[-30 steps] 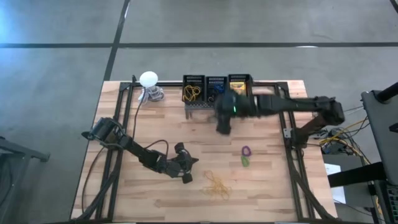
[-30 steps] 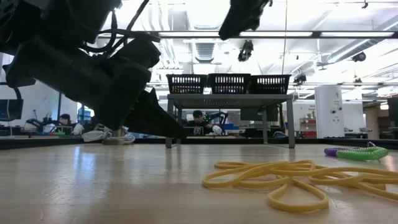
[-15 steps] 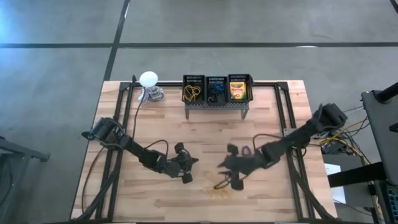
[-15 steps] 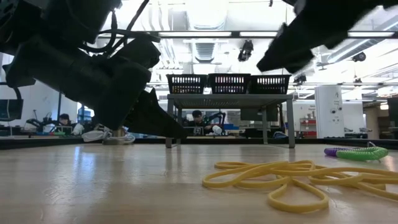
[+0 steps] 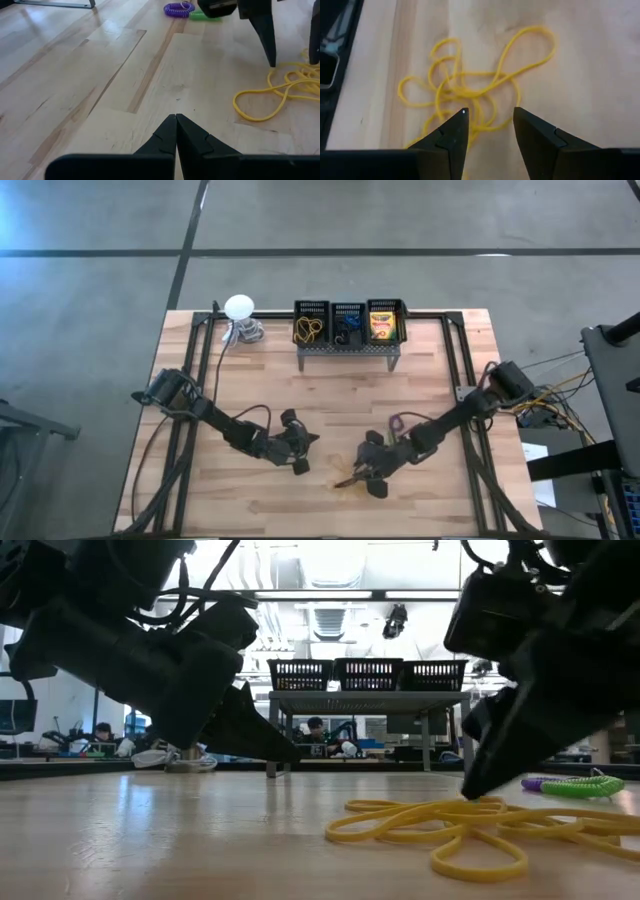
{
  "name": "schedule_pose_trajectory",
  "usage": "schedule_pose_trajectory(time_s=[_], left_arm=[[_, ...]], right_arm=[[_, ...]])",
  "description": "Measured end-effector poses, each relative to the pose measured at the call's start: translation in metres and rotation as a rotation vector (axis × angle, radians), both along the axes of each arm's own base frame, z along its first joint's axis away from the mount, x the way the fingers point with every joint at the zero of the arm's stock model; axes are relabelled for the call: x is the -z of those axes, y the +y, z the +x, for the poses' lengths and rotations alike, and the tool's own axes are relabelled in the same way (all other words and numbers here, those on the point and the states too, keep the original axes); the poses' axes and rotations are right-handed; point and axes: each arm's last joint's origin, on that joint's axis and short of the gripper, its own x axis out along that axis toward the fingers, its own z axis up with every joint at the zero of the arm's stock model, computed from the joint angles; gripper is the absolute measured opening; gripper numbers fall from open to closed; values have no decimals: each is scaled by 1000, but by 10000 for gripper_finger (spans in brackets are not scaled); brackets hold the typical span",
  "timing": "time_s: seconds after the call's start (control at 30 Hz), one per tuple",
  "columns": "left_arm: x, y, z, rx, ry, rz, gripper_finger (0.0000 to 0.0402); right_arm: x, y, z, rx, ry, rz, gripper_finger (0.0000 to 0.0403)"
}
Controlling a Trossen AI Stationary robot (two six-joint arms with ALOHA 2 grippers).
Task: Pick & Place Office Desk Supplies
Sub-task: Put the yellow rubber band into the left black bin on the shelf
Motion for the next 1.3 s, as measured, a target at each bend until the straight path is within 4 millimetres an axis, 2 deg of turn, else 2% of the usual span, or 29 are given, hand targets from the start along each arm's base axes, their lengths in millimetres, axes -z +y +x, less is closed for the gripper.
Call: schedule_pose_trajectory(time_s=[0.33,0.63,0.93,1.03,1.2,1.3], left_arm=[[-1,0,1,-3,-11,-11,10],[-3,-1,2,12,-37,-35,25],[-8,-3,5,22,-87,-66,79],[-12,-4,7,46,-125,-76,95],[-23,-9,11,162,-221,-87,113],[-28,-10,13,179,-266,-66,128]], right_arm=[[12,5,9,-49,17,-85,107],[5,4,8,-134,-19,-179,15],[-33,5,13,-107,-172,-254,8],[-43,1,11,-34,-192,-324,8],[-54,-8,9,199,-223,-505,8],[-54,-10,9,218,-228,-551,8]])
